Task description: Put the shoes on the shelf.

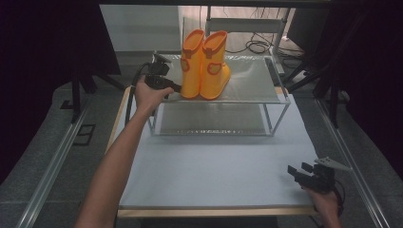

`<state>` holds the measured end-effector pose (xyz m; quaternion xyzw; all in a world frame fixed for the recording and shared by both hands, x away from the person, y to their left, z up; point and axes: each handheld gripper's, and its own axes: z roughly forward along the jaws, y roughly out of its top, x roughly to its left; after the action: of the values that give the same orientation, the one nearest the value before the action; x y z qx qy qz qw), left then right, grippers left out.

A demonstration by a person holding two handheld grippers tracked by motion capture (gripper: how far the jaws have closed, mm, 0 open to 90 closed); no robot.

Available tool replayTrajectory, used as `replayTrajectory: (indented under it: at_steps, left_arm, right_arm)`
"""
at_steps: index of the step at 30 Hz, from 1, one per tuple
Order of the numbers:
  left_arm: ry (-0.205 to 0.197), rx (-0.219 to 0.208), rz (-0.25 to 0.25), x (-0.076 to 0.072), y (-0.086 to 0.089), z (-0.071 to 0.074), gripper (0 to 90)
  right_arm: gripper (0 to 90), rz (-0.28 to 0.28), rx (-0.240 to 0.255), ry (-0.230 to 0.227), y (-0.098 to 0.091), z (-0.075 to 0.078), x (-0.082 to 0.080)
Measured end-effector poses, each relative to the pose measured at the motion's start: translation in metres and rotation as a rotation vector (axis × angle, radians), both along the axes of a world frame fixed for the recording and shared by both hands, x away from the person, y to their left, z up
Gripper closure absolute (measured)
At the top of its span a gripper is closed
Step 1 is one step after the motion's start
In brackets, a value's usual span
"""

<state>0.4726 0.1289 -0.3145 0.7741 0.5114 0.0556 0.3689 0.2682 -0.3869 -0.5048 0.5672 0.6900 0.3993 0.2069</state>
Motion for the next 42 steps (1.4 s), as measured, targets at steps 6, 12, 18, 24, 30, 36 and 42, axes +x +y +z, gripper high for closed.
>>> replayTrajectory:
  at_steps: [6,12,18,24,30,36,42]
  left_arm:
    - [0.000,-0.023,0.014,-0.001,-0.004,-0.002,89.9]
    - [0.009,-0.039,0.007,-0.002,-0.007,-0.001,89.9]
    - [0.009,-0.047,-0.033,-0.004,-0.023,0.000,89.9]
    - [0.004,-0.048,-0.049,-0.005,-0.038,0.002,89.9]
    - [0.006,-0.061,-0.047,-0.005,-0.043,0.002,89.9]
    - [0.012,-0.080,-0.052,-0.004,-0.039,0.000,89.8]
    - [-0.013,-0.085,-0.050,-0.006,-0.030,0.000,80.7]
  right_arm:
    - [31.9,0.003,-0.009,0.005,0.001,-0.001,0.001]
    - [31.9,0.004,-0.004,0.006,0.002,-0.001,0.001]
    - [31.9,0.002,0.002,0.003,0.002,0.000,0.000]
    - [31.9,0.005,0.003,0.003,0.002,0.000,0.000]
    - [31.9,0.008,0.006,0.002,0.003,0.000,0.000]
    - [31.9,0.013,0.002,0.002,0.003,0.000,0.001]
    - [31.9,0.007,0.006,0.006,0.001,0.000,0.001]
